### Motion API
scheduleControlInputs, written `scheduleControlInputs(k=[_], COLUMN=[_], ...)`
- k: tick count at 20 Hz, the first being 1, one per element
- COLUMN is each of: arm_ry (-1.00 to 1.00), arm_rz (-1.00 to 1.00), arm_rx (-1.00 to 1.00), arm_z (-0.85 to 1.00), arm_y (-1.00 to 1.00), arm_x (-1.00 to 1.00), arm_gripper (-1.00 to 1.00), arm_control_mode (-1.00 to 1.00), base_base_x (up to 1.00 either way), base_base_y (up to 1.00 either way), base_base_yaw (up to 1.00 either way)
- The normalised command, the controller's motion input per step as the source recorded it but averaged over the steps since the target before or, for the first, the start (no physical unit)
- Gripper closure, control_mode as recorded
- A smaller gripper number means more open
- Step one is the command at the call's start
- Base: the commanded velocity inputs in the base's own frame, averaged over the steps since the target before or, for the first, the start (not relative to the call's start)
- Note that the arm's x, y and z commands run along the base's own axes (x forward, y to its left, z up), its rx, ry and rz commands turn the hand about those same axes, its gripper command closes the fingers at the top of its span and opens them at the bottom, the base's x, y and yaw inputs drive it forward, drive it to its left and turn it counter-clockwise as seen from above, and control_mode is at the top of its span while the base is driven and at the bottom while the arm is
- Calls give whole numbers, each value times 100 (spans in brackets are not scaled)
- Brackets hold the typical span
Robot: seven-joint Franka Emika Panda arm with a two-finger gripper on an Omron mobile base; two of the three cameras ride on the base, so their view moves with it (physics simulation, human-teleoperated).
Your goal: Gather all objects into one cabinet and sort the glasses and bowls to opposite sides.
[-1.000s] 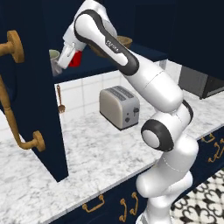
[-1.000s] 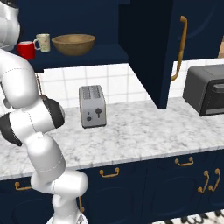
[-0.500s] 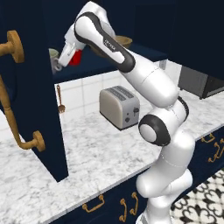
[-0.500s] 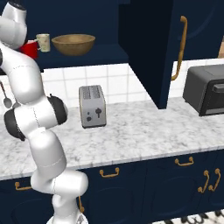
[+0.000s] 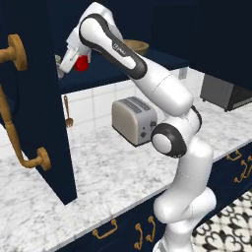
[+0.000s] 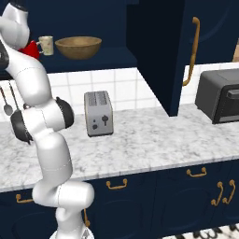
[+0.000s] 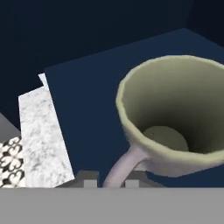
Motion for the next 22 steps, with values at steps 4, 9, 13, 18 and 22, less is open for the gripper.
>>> scheduleControlInputs(k=[4, 9, 13, 18, 22], arm_ry=[0, -15, -27, -28, -27], arm_rz=[1, 0, 0, 0, -6], arm_rx=[0, 0, 0, 0, -1], arm_z=[0, 8, 33, 35, 6], arm_y=[12, 1, 3, 0, 0], arm_x=[-5, -23, -52, -68, -83], arm_gripper=[-100, -100, -100, -100, -100], arm_control_mode=[-100, -100, -100, -100, -100], base_base_x=[0, 0, 0, 0, 0], base_base_y=[0, 0, 0, 0, 0], base_base_yaw=[0, 0, 0, 0, 0])
